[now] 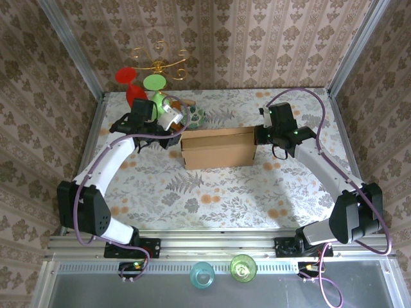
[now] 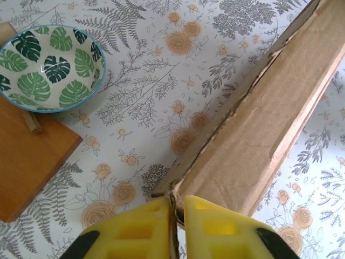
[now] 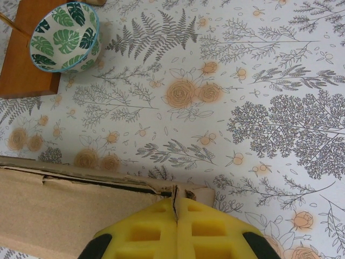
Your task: Fold the paper box
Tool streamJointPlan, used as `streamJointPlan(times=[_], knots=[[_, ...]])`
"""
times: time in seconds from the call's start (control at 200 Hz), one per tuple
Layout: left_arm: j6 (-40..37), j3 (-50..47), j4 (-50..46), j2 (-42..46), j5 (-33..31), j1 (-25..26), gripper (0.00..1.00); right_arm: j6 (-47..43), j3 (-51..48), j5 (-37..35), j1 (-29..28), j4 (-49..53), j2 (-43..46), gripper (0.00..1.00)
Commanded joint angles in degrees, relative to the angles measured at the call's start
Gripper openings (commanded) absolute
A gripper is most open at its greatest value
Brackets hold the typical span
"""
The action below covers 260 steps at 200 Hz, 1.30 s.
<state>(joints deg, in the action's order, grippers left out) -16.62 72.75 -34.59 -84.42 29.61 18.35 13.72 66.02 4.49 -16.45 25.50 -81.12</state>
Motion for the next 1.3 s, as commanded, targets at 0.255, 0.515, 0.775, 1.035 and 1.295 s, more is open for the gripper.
streamJointPlan(times=[0.255, 0.515, 0.775, 1.035, 1.295], knots=[[2.6, 2.2, -1.8, -2.1, 0.7, 1.7, 0.03, 1.4, 0.2, -0.2, -0.4, 4.6, -1.0, 0.0], [18.3, 1.4, -0.6, -2.4, -2.2, 2.6, 0.0, 5.8, -0.1, -0.8, -0.8, 3.9, -1.1, 0.0], [27.3, -0.6, 0.9, -2.0, -3.8, 5.0, 0.0, 8.4, -0.2, -2.6, -1.6, 3.6, -0.6, 0.0], [37.4, -5.1, 6.9, 0.9, -9.4, 6.8, 0.0, 11.1, -1.6, -3.7, -2.7, 2.0, 0.4, 0.0], [42.8, -7.0, 10.0, 2.0, -12.8, 7.4, 0.0, 12.8, -3.2, -4.4, -3.5, 1.2, 0.8, 0.0]])
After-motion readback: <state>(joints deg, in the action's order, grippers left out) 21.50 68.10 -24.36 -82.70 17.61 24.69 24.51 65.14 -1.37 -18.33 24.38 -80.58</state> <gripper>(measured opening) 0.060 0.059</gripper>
